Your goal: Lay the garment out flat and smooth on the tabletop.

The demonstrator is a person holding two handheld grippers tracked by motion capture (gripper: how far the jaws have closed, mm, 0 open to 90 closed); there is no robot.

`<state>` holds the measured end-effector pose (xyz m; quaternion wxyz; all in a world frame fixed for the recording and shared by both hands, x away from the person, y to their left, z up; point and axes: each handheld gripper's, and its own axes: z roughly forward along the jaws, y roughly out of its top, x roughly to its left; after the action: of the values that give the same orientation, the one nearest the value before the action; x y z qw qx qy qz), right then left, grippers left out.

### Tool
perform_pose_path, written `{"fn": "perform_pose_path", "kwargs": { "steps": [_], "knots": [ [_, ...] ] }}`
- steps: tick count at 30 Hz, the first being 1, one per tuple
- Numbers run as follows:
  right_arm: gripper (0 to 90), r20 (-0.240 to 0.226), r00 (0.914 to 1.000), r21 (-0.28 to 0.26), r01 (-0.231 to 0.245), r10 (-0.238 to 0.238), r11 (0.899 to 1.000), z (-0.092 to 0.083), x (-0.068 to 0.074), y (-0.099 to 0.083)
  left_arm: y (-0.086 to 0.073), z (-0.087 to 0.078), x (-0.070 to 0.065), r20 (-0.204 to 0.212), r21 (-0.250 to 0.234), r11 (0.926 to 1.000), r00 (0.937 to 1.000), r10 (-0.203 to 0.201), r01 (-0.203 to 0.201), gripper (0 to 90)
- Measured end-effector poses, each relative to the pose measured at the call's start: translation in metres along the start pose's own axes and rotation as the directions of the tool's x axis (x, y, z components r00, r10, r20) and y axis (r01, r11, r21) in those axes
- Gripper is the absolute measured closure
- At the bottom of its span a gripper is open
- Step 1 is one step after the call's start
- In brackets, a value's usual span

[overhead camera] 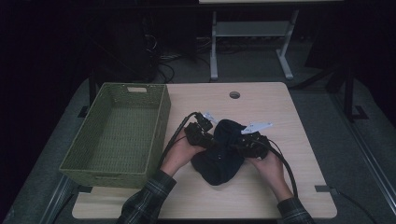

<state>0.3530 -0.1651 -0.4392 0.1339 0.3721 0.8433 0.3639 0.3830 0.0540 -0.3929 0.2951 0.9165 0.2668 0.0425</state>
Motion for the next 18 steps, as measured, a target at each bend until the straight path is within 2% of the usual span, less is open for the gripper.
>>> {"fn": "perform_pose_path", "kwargs": {
  "steps": [6, 10, 18],
  "knots": [
    [80.3, 0.004, 1.0, 0.002, 0.009, -0.009, 1.0, -0.004, -0.001, -0.002, 0.0, 0.001, -0.001, 0.009, 0.004, 0.9997, 0.9997, -0.023, 0.023, 79.6],
    [82.5, 0.013, 0.9999, -0.02, 0.007, -0.007, 1.0, -0.011, -0.004, -0.003, 0.0, -0.003, 0.0, 0.02, -0.005, 0.9994, 0.9992, -0.033, 0.034, 81.0],
    [83.2, 0.044, 0.9988, -0.082, -0.019, 0.023, 0.996, -0.032, -0.023, -0.006, -0.002, -0.012, 0.003, 0.05, -0.019, 0.9975, 0.9965, -0.068, 0.069, 82.0]
  ]
}}
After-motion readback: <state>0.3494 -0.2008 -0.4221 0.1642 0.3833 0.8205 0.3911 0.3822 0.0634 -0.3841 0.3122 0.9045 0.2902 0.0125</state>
